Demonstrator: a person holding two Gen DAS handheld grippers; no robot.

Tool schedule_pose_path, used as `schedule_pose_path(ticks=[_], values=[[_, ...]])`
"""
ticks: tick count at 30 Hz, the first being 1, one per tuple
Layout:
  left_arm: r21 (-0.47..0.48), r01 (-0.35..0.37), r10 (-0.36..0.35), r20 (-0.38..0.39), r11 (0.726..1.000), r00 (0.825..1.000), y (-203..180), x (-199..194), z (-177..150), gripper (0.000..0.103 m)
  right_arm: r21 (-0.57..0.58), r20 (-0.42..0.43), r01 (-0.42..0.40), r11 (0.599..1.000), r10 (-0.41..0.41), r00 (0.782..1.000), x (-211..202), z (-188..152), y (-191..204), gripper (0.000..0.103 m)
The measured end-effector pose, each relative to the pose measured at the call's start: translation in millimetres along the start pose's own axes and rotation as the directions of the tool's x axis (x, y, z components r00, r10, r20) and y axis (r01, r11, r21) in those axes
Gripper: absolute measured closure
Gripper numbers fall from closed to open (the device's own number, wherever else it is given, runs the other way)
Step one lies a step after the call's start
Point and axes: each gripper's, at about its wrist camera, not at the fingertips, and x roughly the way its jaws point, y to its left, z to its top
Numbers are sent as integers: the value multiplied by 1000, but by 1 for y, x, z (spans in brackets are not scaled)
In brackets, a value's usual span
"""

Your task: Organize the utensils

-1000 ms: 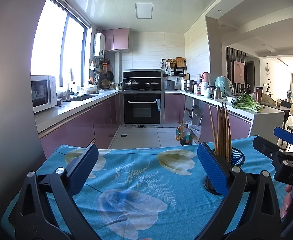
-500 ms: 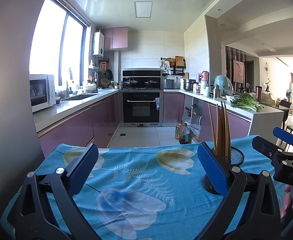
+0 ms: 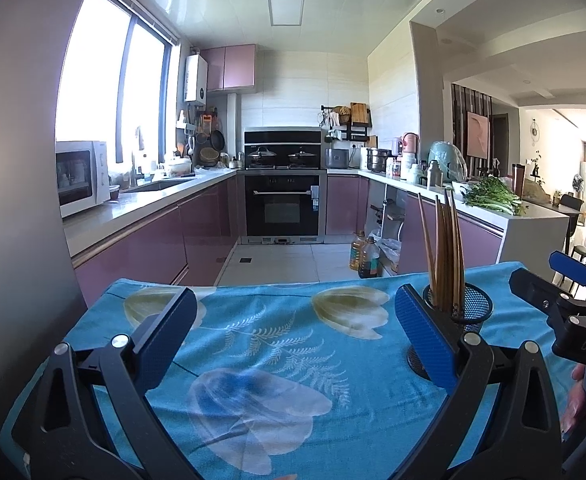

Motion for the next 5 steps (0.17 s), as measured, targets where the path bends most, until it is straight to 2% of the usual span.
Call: schedule_pose_path(ticks=[3, 5], values=[[-8, 4, -5, -68, 1000, 998, 7, 14, -3, 5, -1, -47, 30, 1000, -30, 998, 7, -5, -16, 7], [-2, -12, 11, -127, 1000, 992, 13, 28, -9, 6, 1, -112, 65, 998, -65, 992, 18, -11, -35, 7]])
